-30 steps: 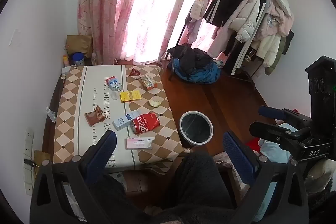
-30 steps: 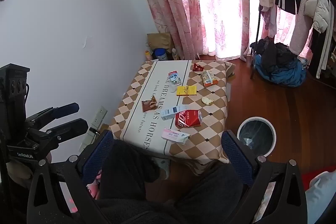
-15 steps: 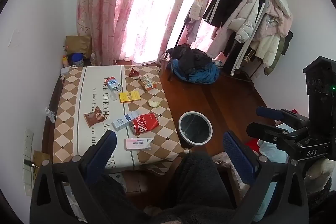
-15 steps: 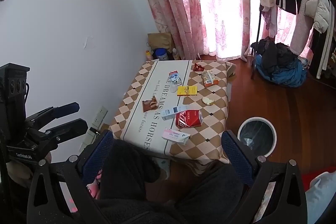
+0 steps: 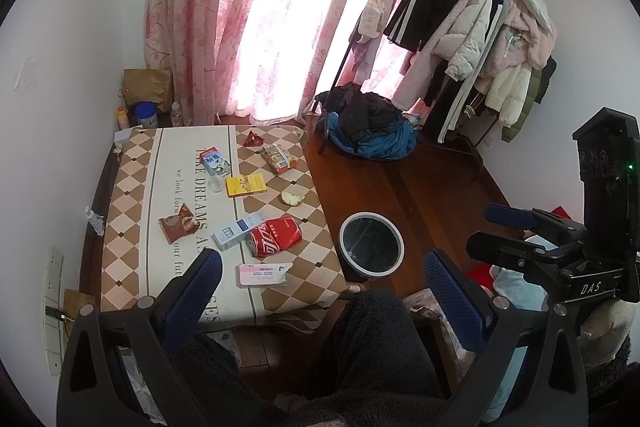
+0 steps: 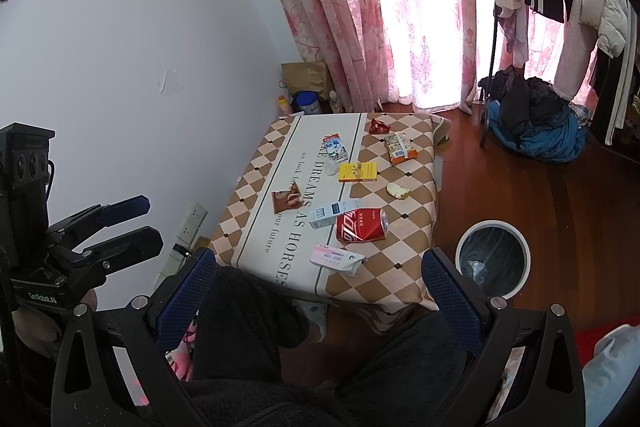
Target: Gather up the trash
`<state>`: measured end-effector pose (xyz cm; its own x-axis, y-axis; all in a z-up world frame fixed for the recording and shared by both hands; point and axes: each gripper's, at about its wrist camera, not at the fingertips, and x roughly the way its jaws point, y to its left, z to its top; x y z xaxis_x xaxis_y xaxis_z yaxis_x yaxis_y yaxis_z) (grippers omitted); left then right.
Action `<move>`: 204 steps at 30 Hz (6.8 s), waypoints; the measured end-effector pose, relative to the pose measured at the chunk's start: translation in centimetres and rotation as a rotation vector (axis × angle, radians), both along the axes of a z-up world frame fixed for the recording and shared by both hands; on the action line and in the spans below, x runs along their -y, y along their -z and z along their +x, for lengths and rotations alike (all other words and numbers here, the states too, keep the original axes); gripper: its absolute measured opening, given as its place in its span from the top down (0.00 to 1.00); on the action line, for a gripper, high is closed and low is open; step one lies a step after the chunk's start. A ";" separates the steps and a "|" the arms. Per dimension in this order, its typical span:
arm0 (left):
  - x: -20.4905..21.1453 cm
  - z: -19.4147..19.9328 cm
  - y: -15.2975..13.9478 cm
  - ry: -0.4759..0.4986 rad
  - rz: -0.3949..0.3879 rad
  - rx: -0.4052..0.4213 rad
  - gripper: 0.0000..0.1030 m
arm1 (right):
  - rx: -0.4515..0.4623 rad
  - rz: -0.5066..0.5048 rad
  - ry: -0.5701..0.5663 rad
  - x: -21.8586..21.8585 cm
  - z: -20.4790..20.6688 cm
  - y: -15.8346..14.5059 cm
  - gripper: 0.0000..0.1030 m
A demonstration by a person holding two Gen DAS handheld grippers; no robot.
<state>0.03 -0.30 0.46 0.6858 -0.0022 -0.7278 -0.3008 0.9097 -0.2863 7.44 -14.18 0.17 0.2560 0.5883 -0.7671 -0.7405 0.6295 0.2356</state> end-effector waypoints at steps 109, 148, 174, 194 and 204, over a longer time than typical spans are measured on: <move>-17.7 14.6 30.3 -0.345 0.174 -0.630 0.00 | -0.626 -0.108 0.579 -16.4 18.0 41.0 0.42; -11.4 23.3 33.6 -0.068 0.195 -0.627 0.68 | -0.482 -0.267 0.472 -11.6 21.4 39.3 0.52; 8.5 32.6 17.2 0.150 0.151 -0.220 0.68 | -0.259 0.022 0.609 11.1 23.1 21.8 0.55; 16.3 46.7 35.9 0.297 -0.100 -0.562 0.59 | -0.522 -0.174 0.782 22.3 36.9 41.5 0.55; 16.4 46.4 36.5 0.273 -0.039 -0.599 0.16 | -0.556 -0.263 0.793 21.6 37.9 46.5 0.16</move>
